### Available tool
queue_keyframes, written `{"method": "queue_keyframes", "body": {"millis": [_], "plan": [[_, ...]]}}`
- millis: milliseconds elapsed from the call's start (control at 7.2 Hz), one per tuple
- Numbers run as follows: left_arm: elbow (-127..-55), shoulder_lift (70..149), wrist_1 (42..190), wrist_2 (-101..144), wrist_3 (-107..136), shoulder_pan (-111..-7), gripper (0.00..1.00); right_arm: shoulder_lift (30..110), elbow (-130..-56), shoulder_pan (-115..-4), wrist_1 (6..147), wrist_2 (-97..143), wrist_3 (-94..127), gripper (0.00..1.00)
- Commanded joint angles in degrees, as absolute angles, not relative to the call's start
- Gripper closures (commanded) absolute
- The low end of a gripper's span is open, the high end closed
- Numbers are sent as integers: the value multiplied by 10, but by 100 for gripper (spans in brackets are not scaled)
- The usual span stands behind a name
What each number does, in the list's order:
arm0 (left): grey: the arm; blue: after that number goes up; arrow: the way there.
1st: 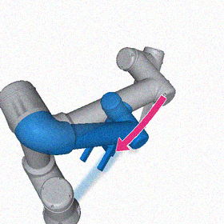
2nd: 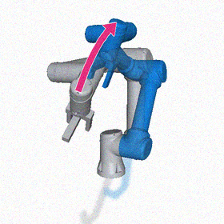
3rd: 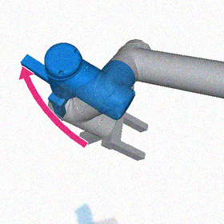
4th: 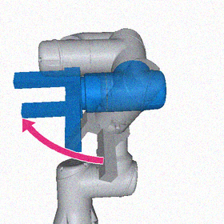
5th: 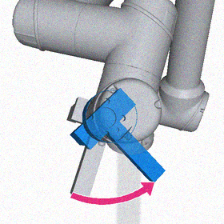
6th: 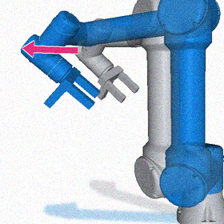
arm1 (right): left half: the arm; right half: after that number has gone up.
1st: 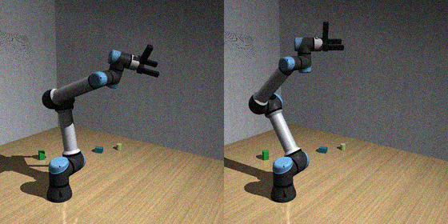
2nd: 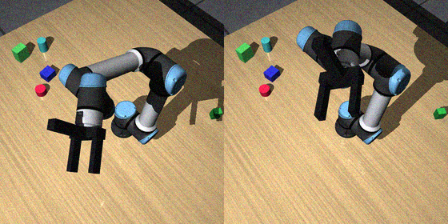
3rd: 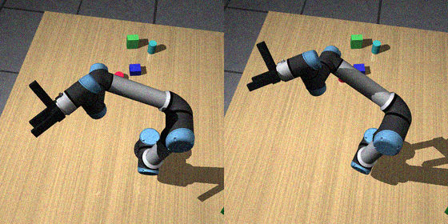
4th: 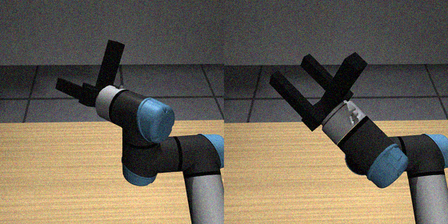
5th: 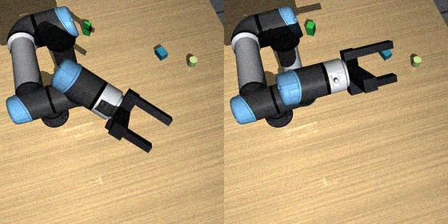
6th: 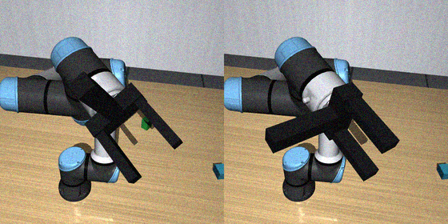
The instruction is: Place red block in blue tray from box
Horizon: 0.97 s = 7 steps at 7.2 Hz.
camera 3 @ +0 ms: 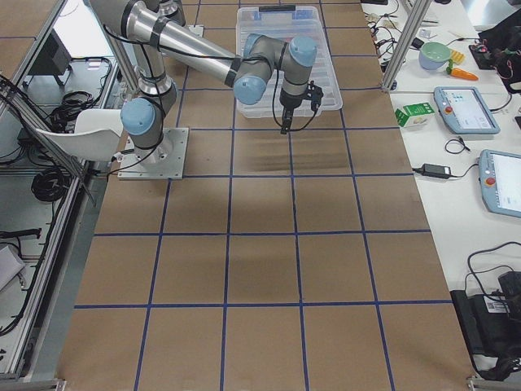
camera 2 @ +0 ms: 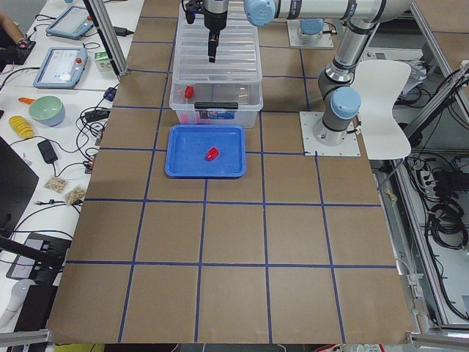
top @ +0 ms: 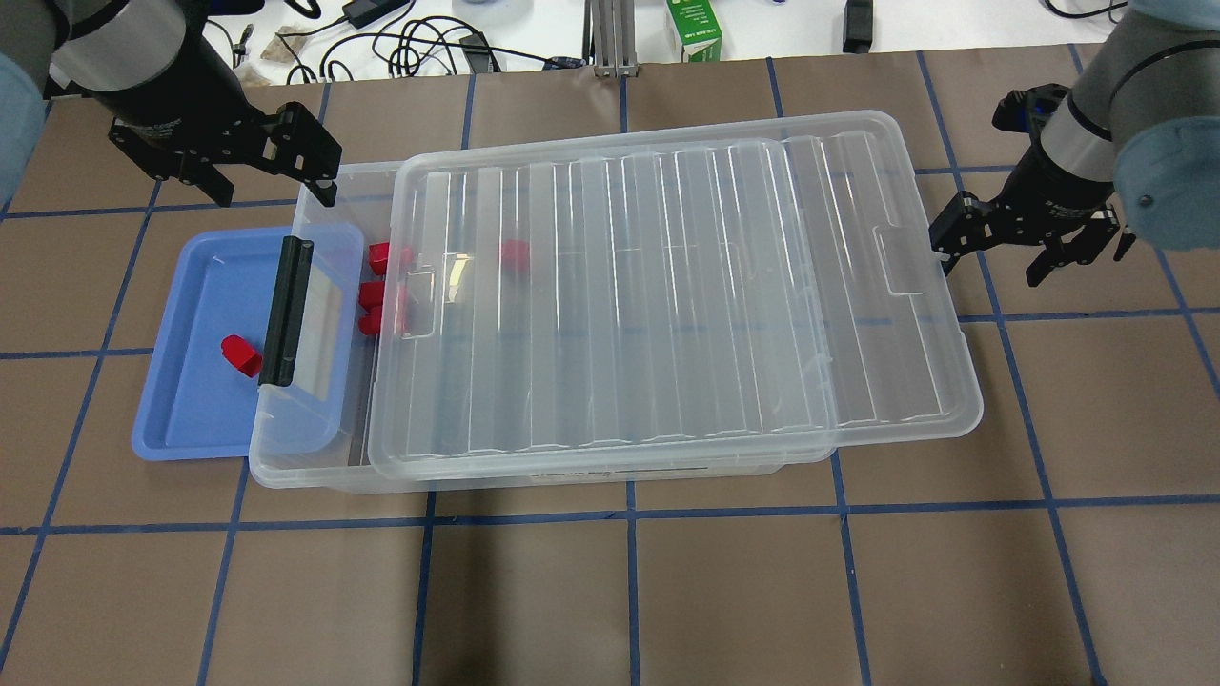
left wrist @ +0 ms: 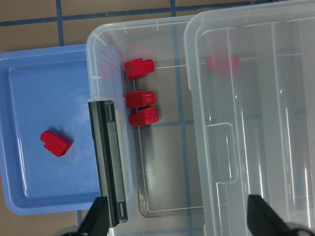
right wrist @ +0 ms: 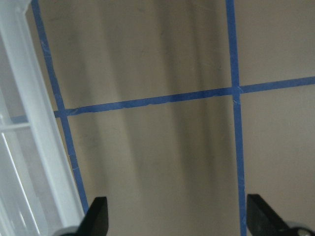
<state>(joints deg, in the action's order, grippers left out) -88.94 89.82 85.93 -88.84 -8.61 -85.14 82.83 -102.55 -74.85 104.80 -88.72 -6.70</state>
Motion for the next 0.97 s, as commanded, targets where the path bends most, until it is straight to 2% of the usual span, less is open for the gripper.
{"method": "queue_keyframes", "body": {"millis": [0, 833], "plan": [[-891, 898, 858, -888, -85, -852, 0, 828, -1024, -786, 1049, -888, -9, 0], [-894, 898, 857, -888, -84, -852, 0, 821, -1021, -832, 1053, -888, 35, 0]]}}
